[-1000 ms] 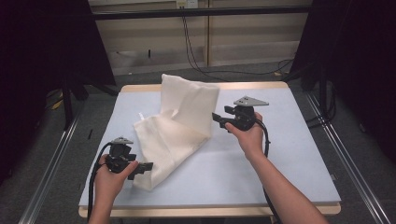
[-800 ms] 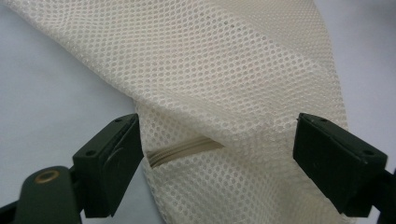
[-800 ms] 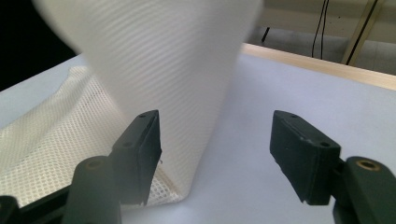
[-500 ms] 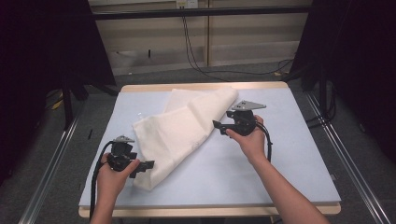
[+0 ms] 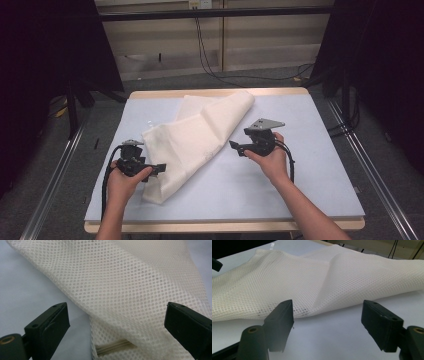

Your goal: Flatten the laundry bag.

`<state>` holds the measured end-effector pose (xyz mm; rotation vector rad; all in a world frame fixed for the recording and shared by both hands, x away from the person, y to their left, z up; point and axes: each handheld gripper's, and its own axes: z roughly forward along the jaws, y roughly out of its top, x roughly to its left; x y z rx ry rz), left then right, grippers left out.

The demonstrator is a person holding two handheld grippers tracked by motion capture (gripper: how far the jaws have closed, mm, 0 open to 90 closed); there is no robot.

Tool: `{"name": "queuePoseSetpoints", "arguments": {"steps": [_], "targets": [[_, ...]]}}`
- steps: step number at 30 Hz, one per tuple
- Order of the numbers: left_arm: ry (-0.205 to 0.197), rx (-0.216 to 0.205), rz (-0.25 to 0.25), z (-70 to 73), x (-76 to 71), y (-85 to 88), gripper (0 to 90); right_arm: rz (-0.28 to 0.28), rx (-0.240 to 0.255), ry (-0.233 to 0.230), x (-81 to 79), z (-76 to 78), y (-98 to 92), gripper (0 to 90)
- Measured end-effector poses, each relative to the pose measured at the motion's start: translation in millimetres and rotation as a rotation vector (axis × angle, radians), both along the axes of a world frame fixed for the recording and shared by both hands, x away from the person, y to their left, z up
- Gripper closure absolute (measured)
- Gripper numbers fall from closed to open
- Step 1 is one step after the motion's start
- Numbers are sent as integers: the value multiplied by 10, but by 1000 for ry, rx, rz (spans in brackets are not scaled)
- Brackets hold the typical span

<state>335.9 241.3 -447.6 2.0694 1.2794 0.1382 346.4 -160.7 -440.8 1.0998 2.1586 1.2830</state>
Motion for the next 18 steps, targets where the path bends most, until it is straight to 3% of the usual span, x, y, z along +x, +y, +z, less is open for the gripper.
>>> {"name": "queuePoseSetpoints", "arguments": {"steps": [3, 7, 9, 18], "targets": [[4, -2, 28, -39, 70, 24, 76, 3, 1, -5, -26, 1, -11, 255], [12, -9, 91, -99, 151, 85, 172, 0, 5, -9, -44, 16, -13, 255], [33, -36, 101, -136, 173, 92, 220, 5, 6, -16, -47, 26, -15, 255], [57, -3, 101, -192, 208, 30, 446, 12, -2, -14, -58, 20, -4, 253]]}}
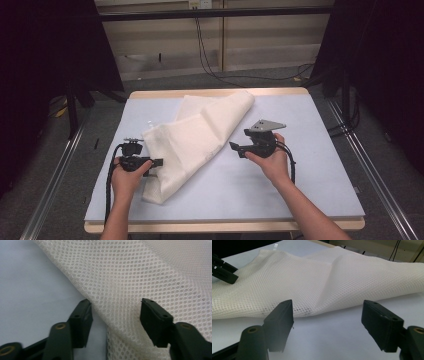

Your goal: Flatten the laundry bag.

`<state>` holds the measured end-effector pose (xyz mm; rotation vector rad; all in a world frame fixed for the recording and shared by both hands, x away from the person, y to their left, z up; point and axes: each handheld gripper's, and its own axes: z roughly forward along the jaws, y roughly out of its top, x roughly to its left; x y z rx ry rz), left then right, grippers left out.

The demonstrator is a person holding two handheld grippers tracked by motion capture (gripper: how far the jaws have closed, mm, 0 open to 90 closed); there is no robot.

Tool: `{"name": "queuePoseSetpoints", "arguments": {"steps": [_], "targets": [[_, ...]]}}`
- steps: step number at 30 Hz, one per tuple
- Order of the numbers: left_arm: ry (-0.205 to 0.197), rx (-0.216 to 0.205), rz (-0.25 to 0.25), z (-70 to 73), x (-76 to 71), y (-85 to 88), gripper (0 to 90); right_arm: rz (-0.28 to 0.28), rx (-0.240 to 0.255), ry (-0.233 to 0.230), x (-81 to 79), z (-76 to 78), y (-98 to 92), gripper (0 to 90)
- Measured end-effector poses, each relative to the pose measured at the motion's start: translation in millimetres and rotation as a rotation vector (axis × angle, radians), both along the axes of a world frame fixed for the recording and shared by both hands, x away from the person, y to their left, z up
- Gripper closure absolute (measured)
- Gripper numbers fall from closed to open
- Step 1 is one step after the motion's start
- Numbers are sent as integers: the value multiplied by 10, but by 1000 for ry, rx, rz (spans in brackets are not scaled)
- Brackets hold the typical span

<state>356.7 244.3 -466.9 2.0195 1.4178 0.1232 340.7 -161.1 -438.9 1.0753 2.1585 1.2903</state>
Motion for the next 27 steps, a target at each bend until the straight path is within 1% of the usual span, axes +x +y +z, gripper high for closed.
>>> {"name": "queuePoseSetpoints", "arguments": {"steps": [1, 3, 4, 5, 7, 8, 9, 10, 12, 13, 14, 15, 16, 17, 18, 20, 21, 22, 24, 26, 27], "targets": [[-8, 14, 8, 1, -2, -4, 470, 3, -5, -2, -1, -6, -1, 251], [-6, 12, 10, -2, -4, -14, 587, 4, 0, 0, -3, -14, -5, 251], [-12, 19, 8, -6, -7, -36, 615, 3, -1, 1, -5, -17, -7, 250], [-11, 10, 10, 0, -8, -47, 660, 0, 2, 4, -6, -20, -10, 249], [-23, 28, 7, 19, -12, -47, 753, 0, -3, 7, -8, -26, -13, 248], [-23, 28, 7, 19, -12, -47, 785, 0, -3, 7, -8, -26, -13, 248], [-44, 7, 11, 53, -21, -47, 844, 1, -1, 10, -12, -34, -2, 245], [-48, -2, 14, 77, -27, -52, 858, 6, -2, 9, -12, -36, 1, 244], [-54, -2, -5, 127, -40, -80, 864, 10, 1, 10, -11, -42, 14, 239], [-54, -2, -5, 127, -40, -80, 867, 10, 3, 13, -12, -43, 18, 237], [-66, -5, -5, 173, -58, -117, 869, 8, 2, 13, -13, -44, 24, 236], [-68, 2, -26, 193, -62, -117, 869, 7, -1, 14, -16, -44, 28, 235], [-68, 2, -26, 193, -62, -117, 869, 7, -1, 14, -16, -44, 28, 235], [-78, -7, -41, 233, -84, -152, 869, 10, -1, 16, -18, -44, 30, 233], [-98, -9, -50, 272, -106, -178, 870, 15, -3, 16, -21, -46, 31, 227], [-125, -9, -69, 327, -136, -224, 870, 11, -6, 16, -26, -46, 29, 222], [-135, -16, -74, 354, -152, -256, 871, 10, -7, 15, -27, -48, 25, 217], [-148, -11, -89, 381, -161, -277, 871, 10, -9, 14, -28, -48, 22, 212], [-164, -25, -95, 426, -178, -331, 872, 14, -7, 16, -29, -51, 21, 203], [-169, -25, -103, 443, -183, -349, 872, 14, -12, 20, -39, -53, 27, 201], [-185, -18, -118, 482, -200, -417, 873, 18, -12, 17, -42, -53, 31, 201]]}}
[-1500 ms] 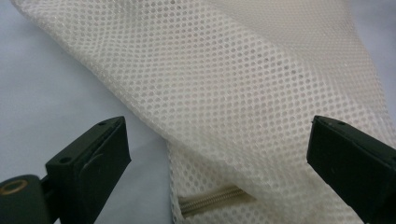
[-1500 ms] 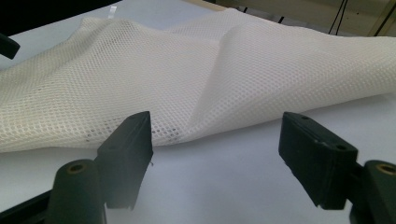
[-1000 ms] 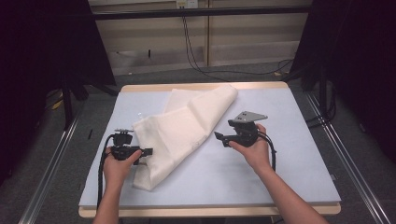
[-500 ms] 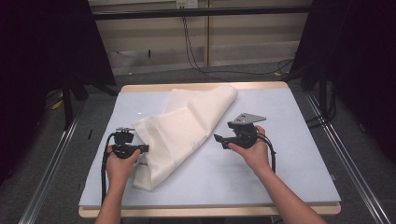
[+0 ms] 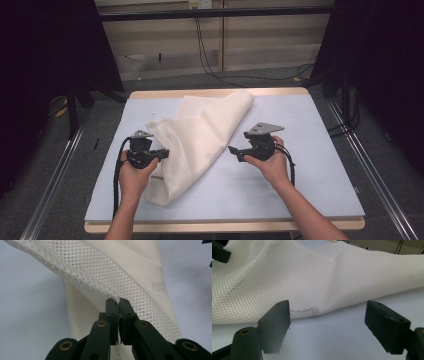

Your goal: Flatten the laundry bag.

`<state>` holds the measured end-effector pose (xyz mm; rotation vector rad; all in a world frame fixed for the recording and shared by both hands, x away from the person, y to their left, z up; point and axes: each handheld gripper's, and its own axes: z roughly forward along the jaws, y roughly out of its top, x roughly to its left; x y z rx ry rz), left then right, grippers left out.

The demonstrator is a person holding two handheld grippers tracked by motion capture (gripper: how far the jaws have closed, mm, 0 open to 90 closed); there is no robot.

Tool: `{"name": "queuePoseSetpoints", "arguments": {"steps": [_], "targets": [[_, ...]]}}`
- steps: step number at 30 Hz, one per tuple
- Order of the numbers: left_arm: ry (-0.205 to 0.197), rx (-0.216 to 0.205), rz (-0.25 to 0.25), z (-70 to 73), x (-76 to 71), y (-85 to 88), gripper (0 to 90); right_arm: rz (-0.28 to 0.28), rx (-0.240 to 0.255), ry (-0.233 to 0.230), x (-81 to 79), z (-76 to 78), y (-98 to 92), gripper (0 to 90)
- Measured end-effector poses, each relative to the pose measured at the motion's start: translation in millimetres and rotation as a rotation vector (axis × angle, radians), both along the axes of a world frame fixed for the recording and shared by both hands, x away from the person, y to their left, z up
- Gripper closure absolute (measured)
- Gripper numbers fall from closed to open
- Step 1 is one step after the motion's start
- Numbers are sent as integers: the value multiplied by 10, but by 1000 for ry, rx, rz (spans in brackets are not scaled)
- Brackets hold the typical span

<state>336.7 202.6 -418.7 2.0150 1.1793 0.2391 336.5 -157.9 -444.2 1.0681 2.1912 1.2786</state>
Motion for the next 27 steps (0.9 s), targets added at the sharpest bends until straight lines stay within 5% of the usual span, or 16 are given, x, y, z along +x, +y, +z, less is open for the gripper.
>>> {"name": "queuePoseSetpoints", "arguments": {"steps": [14, 27], "targets": [[-54, -3, -120, 95, -125, -396, 875, 1, -7, 11, -15, 15, -6, 182], [-47, 15, -200, 88, -155, -628, 874, 14, 0, 44, -43, 27, -11, 170]]}}
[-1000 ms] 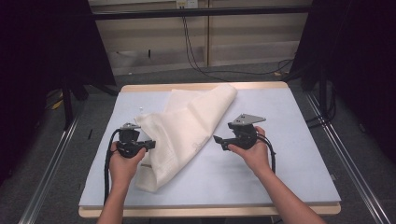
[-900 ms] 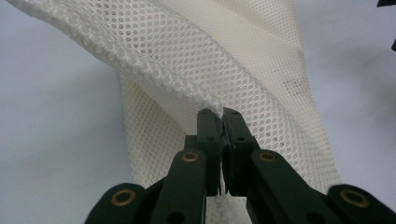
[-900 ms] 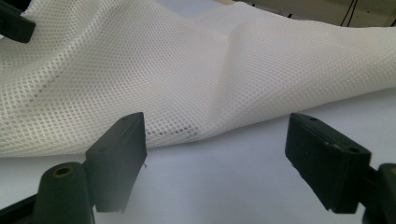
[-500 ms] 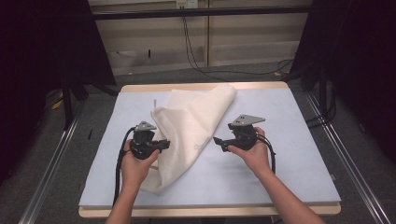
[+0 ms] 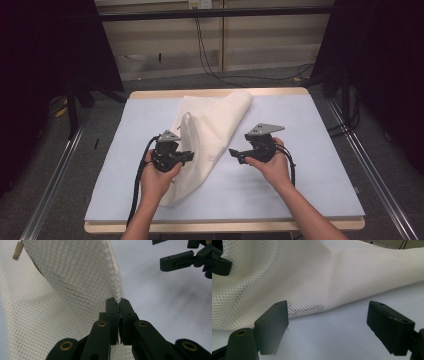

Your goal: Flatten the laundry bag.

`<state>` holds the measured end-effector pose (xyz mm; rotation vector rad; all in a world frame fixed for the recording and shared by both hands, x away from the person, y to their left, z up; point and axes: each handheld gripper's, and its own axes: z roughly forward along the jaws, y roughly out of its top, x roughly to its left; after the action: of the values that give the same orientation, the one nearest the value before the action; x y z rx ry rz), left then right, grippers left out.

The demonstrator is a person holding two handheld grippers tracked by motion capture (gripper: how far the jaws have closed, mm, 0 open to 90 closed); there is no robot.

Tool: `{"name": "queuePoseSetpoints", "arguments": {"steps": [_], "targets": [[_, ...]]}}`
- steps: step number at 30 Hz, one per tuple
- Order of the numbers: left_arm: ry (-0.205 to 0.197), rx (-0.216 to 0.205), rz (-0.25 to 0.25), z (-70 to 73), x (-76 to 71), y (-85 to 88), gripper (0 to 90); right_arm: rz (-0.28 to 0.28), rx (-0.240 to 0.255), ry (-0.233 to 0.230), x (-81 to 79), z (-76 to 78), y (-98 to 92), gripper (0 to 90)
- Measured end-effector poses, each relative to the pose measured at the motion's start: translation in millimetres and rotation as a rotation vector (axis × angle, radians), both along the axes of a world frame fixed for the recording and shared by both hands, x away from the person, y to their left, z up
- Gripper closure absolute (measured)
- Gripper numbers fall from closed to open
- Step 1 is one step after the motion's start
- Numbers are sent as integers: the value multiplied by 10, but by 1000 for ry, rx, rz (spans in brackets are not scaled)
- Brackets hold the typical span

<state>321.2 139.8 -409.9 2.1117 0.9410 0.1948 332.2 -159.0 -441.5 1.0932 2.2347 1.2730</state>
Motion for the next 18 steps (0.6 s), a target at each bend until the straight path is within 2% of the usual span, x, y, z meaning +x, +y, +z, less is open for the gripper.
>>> {"name": "queuePoseSetpoints", "arguments": {"steps": [8, 11, 16, 17, 18], "targets": [[-1, 14, -19, -28, -4, -120, 874, 30, 31, -18, -65, 87, 61, 172], [-1, 30, -35, -46, -1, -180, 875, 44, 38, -11, -69, 110, 92, 181], [5, 29, -54, -83, -5, -279, 874, 75, 54, -5, -67, 180, 190, 221], [7, 42, -53, -90, -8, -303, 874, 86, 65, 21, -63, 210, 214, 246], [9, 47, -67, -105, -4, -336, 874, 86, 75, 23, -65, 222, 221, 249]]}}
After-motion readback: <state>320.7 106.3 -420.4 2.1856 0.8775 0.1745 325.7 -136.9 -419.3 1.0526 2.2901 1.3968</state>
